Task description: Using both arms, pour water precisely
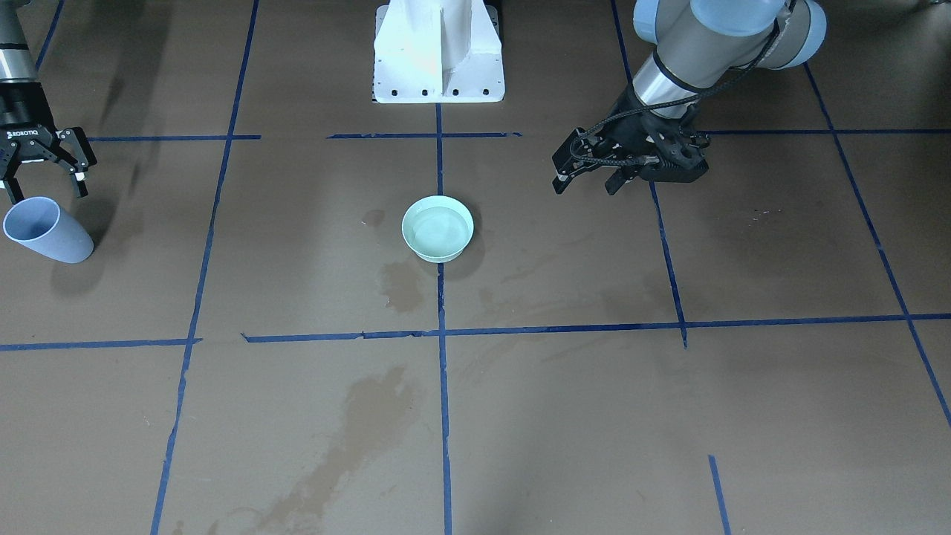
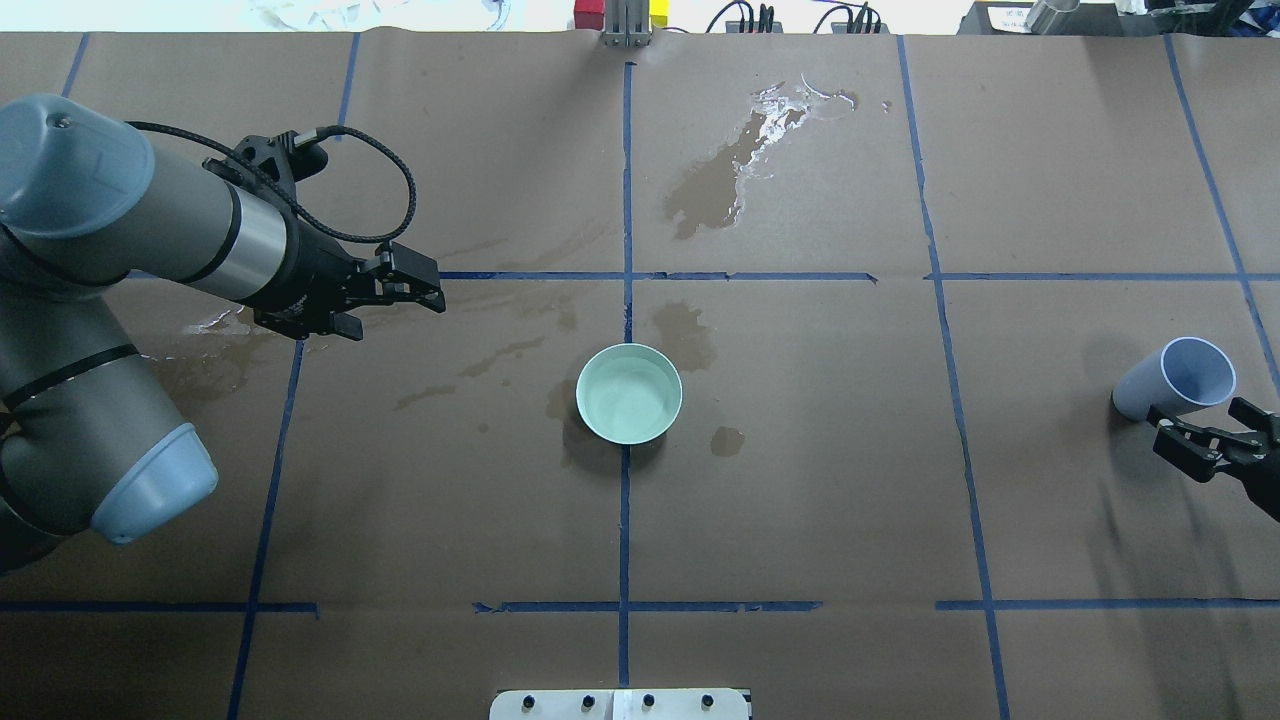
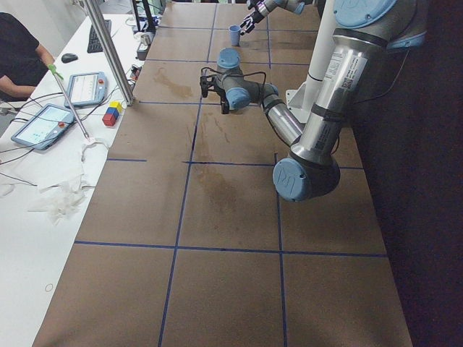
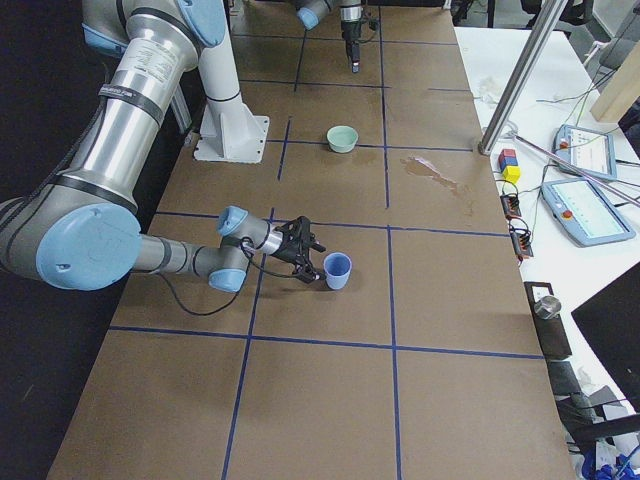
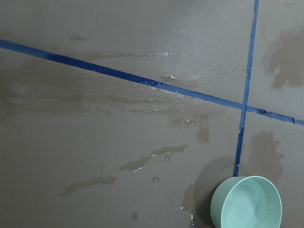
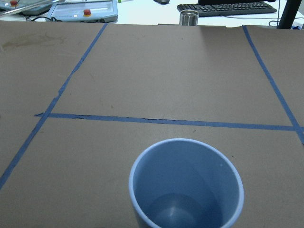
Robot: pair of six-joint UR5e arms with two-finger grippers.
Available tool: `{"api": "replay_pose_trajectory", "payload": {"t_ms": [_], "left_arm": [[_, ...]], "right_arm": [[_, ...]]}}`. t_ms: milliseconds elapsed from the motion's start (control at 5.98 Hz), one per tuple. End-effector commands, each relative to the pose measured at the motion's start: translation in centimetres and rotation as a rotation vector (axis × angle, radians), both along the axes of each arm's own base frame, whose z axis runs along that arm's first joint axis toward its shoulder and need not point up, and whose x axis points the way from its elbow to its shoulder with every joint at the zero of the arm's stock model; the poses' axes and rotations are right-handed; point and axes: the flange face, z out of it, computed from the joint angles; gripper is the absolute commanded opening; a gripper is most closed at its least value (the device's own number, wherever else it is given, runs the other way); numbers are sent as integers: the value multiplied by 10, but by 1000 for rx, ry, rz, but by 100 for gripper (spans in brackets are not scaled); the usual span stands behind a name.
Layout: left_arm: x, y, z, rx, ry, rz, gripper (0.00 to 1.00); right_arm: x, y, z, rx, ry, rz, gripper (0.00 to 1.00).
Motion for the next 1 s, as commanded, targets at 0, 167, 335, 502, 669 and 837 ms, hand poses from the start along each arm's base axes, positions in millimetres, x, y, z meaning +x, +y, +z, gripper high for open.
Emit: {"api": "replay_pose_trajectory", "payload": {"t_ms": [0,167,335,502,669,837], "left_arm": [[-6,-3,-1,2,2,-11,100],[-7,-2,0,2,1,-12,100],[-8,-2,-2,8,3,-17,100],[-8,-1,-3,9,4,-18,100],[-9,-1,-5,11,6,-18,100],[-10,0,-6,13,8,-18,100]], "right_arm": [[-16,11,11,74,13,83,100],[-20,11,9,100,20,107,100],[-28,10,25,128,58,137,100],[-35,9,26,150,57,161,100],[-36,9,32,165,73,176,99],[-53,6,39,199,82,212,99]]}}
